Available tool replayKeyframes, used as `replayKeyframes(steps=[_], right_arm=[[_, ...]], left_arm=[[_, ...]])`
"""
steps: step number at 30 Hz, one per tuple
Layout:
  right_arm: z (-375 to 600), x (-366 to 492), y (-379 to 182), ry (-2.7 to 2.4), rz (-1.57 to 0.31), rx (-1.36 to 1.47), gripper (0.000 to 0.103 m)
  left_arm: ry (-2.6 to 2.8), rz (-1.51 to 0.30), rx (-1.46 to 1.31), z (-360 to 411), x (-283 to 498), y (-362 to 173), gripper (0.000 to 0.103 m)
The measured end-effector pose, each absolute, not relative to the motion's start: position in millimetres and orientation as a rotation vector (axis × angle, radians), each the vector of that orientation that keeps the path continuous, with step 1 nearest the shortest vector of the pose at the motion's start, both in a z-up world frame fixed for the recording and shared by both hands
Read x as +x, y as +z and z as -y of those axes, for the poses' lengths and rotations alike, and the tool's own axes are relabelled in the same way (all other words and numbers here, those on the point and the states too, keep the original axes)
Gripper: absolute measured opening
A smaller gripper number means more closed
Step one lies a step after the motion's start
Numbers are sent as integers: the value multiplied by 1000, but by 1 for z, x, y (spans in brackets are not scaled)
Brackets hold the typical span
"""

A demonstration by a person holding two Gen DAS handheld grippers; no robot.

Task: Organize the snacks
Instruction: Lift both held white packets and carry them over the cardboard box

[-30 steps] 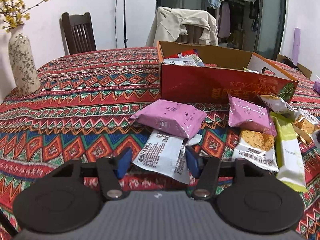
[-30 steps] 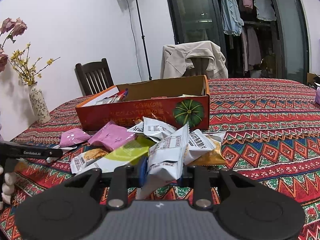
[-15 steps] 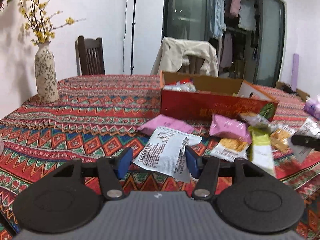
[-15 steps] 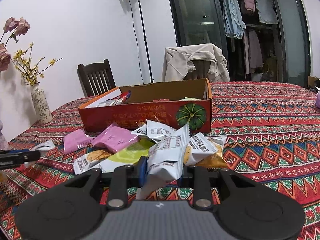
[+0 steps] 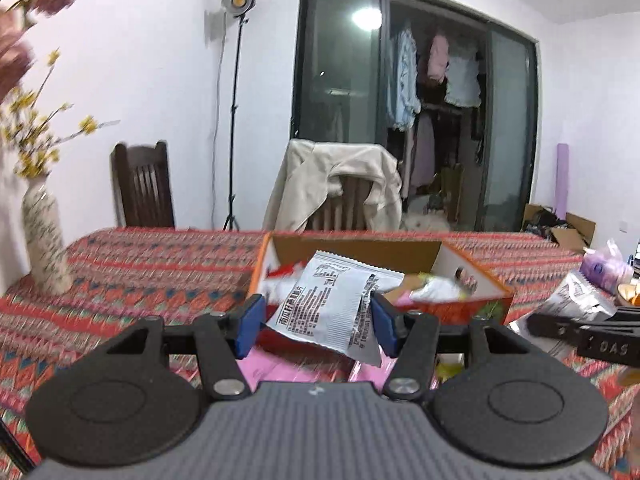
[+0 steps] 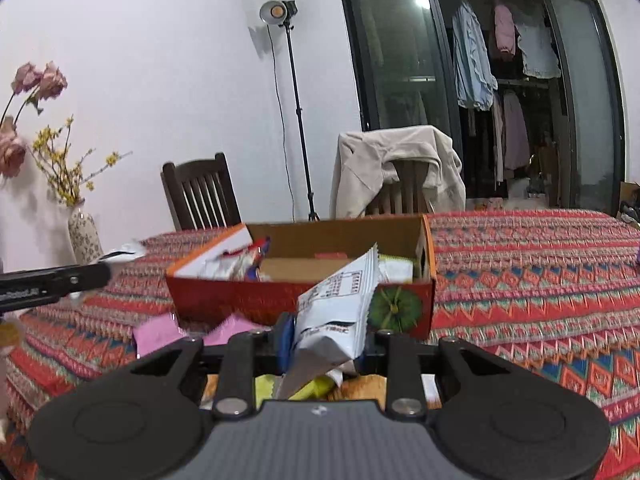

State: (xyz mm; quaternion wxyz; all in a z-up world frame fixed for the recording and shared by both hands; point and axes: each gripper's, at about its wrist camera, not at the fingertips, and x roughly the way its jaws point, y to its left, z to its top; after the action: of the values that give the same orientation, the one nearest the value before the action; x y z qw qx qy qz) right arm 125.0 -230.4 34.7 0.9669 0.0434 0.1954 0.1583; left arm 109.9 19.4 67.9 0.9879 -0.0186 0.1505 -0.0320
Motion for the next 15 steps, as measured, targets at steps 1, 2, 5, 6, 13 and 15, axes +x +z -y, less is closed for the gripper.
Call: replayKeyframes(steps=[1, 2, 5, 6, 13, 15], right_arm=[[230, 129, 39, 320, -386, 89, 28], [229, 133, 43, 320, -378, 90, 28], [226, 147, 54, 321, -349, 88, 28], [225, 152, 56, 321, -341, 88, 28], [219, 204, 72, 306, -332, 114, 28], [217, 221, 76, 294, -333, 119, 28]], left_arm=[[-67, -294, -34, -15, 115, 71, 58], [-72, -289, -35, -11, 122, 74, 58], [-70, -291, -50, -2, 143, 79, 58], [-70, -296, -64, 0, 152, 80, 58], [0, -320, -100, 6, 211, 86, 58], [27, -330, -114, 5, 230, 85, 58]])
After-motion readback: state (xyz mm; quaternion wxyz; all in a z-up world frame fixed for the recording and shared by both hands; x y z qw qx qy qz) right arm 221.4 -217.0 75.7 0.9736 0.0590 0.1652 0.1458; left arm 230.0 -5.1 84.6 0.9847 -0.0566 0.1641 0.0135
